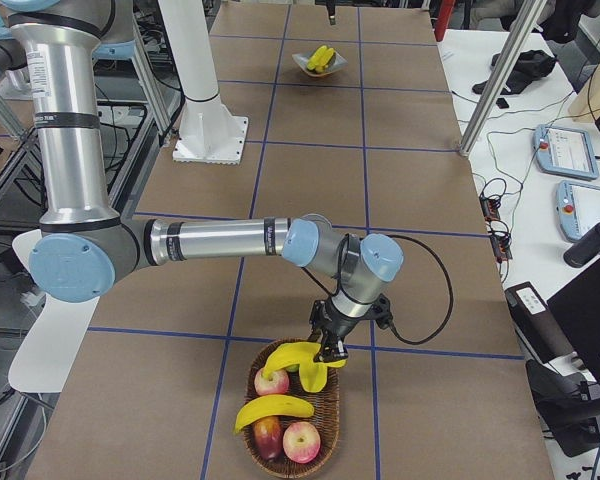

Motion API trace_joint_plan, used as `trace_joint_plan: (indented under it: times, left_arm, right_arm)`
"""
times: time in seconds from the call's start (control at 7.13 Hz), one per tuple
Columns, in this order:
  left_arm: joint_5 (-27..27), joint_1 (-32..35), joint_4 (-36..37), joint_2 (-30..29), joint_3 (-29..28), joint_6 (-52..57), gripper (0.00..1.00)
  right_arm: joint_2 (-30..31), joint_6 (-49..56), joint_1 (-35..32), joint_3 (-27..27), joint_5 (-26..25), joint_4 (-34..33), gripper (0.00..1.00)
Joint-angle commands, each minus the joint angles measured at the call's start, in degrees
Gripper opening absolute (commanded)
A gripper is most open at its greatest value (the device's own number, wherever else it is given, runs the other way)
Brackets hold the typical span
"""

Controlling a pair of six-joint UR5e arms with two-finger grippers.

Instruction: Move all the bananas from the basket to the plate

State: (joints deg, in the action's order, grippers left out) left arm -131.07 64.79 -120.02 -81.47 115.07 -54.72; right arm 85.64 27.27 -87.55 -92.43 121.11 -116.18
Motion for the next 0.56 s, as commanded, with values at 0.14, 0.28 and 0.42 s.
trace_joint_plan:
  times: [0.14, 0.28, 0.42]
  left_arm:
    - [0.02, -0.37, 0.05, -1.93, -0.72, -4.08, 1.0]
    - [0.02, -0.46, -0.04, -2.72, -1.59, -4.17, 1.0]
    - [0.02, -0.46, -0.04, -4.04, -2.47, -4.26, 1.0]
  right_arm:
    - [-3.54, -7.54, -0.34, -1.44, 16.47, -1.78, 0.0]
    - [-6.51, -11.94, -0.34, -1.44, 22.36, -1.95, 0.0]
    - [-7.32, -16.07, -0.25, -3.09, 26.59, -1.95, 0.0]
